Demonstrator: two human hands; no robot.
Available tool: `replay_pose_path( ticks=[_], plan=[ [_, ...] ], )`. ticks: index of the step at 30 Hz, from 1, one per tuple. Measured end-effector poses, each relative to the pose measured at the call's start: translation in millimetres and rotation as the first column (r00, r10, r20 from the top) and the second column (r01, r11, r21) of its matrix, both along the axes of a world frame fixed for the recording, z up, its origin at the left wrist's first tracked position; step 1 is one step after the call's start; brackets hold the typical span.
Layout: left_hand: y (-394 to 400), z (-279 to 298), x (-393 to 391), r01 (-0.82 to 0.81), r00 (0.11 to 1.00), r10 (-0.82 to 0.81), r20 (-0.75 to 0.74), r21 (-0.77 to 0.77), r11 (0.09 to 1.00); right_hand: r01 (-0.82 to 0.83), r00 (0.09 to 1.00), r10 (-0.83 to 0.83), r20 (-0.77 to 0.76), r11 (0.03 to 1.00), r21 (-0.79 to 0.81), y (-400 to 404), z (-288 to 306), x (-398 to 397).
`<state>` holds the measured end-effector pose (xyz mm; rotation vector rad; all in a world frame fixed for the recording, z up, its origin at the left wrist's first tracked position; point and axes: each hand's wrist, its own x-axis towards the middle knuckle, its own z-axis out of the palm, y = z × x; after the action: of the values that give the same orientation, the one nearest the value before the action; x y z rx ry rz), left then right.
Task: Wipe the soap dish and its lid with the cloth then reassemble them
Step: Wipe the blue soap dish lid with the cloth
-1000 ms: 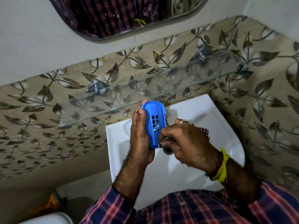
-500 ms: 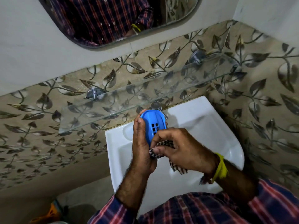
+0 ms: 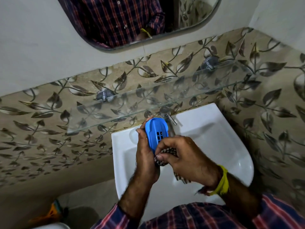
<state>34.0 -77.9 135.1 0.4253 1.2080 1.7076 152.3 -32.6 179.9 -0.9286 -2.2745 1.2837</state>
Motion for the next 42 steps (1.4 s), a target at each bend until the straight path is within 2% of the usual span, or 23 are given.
replay_pose_path(
  ticks=[3,5,9,12,14,16,18,20,22,24,28,31,36,42],
  plan=[
    [-2,-2,2,-0.014,0.992,0.014,-0.127,0.001,1.000,0.163,0.974,-0.184,-0.136,0.975,-0.152,0,-2,-8],
    [-5,-2,7,0.018,0.984,-0.015,-0.179,0.012,1.000,0.260,0.944,-0.276,-0.179,0.960,-0.108,5,0,-12],
    [-10,-4,11,0.134,0.980,-0.128,-0.153,0.031,0.990,0.433,0.879,-0.406,-0.249,0.899,0.060,23,5,-13],
    [-12,-7,4,0.174,0.985,-0.174,-0.007,0.006,0.985,0.394,0.889,-0.358,-0.286,0.915,0.081,32,0,-4],
    [-16,-9,2,0.229,0.968,-0.224,0.117,-0.030,0.973,0.275,0.946,-0.252,-0.204,0.957,0.093,32,-10,2],
    [-20,-17,2,0.272,0.953,-0.257,0.160,-0.076,0.959,0.269,0.957,-0.257,-0.130,0.960,0.080,30,-23,7],
    [-23,-23,-1,0.276,0.950,-0.249,0.188,-0.133,0.952,0.376,0.917,-0.373,-0.143,0.927,-0.010,32,-34,15],
    [-25,-26,-7,0.255,0.959,-0.221,0.177,-0.201,0.946,0.471,0.847,-0.511,-0.149,0.850,-0.237,39,-40,25],
    [-29,-29,-13,0.233,0.970,-0.200,0.141,-0.283,0.930,0.448,0.796,-0.597,-0.100,0.692,-0.566,46,-41,32],
    [-32,-31,-17,0.216,0.976,-0.187,0.114,-0.363,0.907,0.380,0.796,-0.604,-0.040,0.550,-0.744,48,-43,36],
    [-36,-35,-21,0.186,0.977,-0.211,-0.025,-0.377,0.907,0.371,0.784,-0.620,-0.028,0.503,-0.781,39,-47,33],
    [-44,-34,-24,0.170,0.970,-0.217,-0.109,-0.336,0.926,0.247,0.754,-0.651,-0.081,0.396,-0.884,31,-50,34],
    [-55,-34,-27,0.135,0.951,-0.217,-0.219,-0.339,0.931,0.136,0.747,-0.651,-0.133,0.346,-0.929,21,-49,35],
    [-70,-42,-30,0.075,0.906,-0.221,-0.362,-0.374,0.924,0.070,0.745,-0.659,-0.101,0.228,-0.971,4,-52,32]
  ],
)
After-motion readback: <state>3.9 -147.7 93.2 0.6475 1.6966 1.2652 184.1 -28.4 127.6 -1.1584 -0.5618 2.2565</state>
